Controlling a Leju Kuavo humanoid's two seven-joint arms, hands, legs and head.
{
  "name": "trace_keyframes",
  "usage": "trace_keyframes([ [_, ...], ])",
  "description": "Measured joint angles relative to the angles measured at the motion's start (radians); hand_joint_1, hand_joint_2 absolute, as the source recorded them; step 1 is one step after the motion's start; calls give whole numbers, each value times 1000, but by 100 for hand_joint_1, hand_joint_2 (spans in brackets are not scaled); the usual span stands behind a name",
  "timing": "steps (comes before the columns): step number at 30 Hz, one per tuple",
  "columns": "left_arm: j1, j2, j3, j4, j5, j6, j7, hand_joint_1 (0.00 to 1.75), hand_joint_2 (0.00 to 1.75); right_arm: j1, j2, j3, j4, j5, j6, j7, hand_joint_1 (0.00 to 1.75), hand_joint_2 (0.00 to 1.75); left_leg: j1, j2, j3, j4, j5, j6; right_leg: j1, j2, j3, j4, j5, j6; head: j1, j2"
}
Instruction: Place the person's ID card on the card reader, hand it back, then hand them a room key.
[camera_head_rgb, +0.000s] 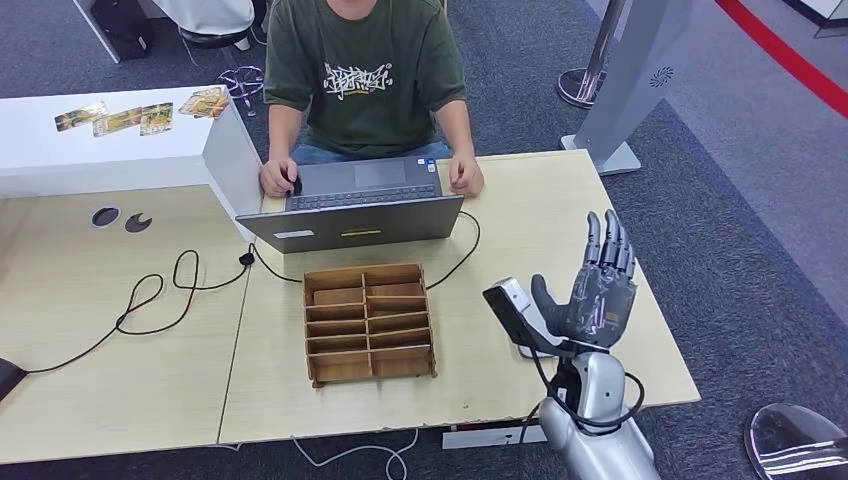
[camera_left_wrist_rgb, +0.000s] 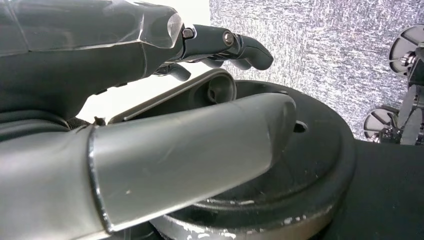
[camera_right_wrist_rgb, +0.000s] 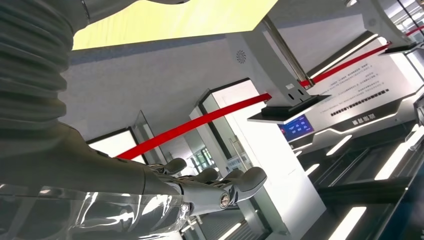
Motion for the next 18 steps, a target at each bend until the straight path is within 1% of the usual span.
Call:
trace_keyframes([
  [8, 8, 3, 34, 0, 0, 4, 0, 0, 0, 76, -9, 4, -58, 12, 1, 14, 0, 175, 0, 0, 0, 0, 0, 0, 0, 0, 0, 0, 0, 0, 0, 0],
  [18, 12, 3, 76, 0, 0, 5, 2, 0, 0, 152, -59, 42, -125, 13, 9, 63, 0, 175, 0, 0, 0, 0, 0, 0, 0, 0, 0, 0, 0, 0, 0, 0],
])
